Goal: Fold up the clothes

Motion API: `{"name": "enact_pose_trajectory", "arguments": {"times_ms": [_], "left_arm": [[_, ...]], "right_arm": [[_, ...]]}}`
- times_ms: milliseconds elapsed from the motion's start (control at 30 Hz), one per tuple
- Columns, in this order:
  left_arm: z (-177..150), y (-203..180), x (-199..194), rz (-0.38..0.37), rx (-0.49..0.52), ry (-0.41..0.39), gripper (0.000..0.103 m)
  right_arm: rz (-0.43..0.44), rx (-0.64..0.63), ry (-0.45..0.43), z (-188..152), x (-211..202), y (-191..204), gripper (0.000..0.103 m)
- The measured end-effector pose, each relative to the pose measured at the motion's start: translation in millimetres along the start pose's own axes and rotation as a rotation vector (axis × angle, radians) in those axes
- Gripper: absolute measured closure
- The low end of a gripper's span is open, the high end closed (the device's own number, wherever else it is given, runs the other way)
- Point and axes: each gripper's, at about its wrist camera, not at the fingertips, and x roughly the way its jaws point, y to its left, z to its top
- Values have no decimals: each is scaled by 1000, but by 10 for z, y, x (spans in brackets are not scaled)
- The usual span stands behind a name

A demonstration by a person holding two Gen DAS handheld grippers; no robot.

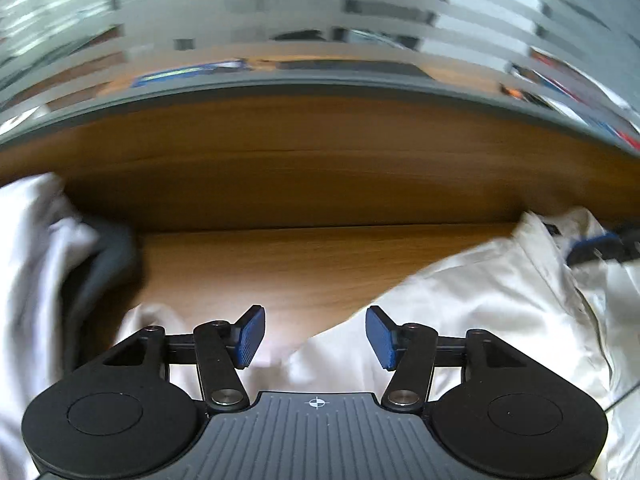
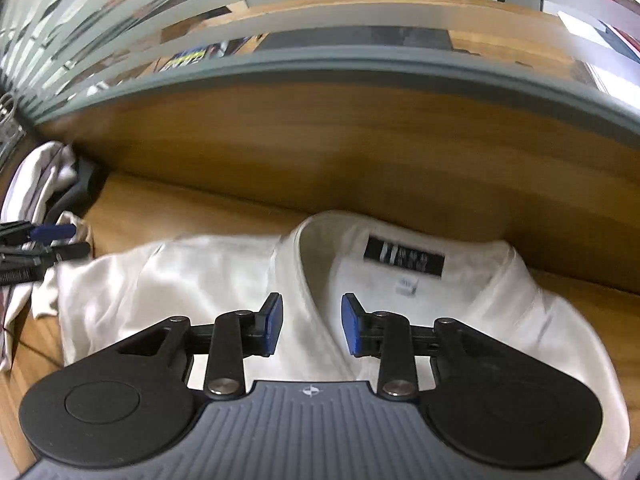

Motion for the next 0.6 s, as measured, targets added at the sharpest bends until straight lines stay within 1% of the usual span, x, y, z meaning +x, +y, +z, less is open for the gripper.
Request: {"name": "enact_pose_trajectory", "arguments": {"times_ms": [100,133,167,200,300,367,467,500,533,600], "left_arm": [[22,-157,153,-24,55,21,44],[11,-203,185,-29,72,27,44],[0,-248,216,-34,90,32,44],[2,-313,235,-32,105,33,44],[0,-402,254,-33,110,29,45],[-14,-409,237,-39,96,26,45],[-47,-430,178,-28,95,20,45],[-57,-449,161,-27,97,20,45],[-66,-476,134,-31,96,20,45],[-83,-531,69,-43,89,20,45]], "right_arm": [[5,-4,23,77,184,-35,67],[16,-7,35,97,243,-44,74],[21,-17,40,119,290,-42,88],[18,-34,37,143,324,-29,101],[-36,-112,-4,216,345,61,101],[-47,-144,-20,274,364,115,101],[-72,-205,-42,304,407,213,100],[-79,-220,-50,304,399,244,97],[-86,-226,-60,299,370,275,85],[-89,-228,-97,280,225,307,78]]}}
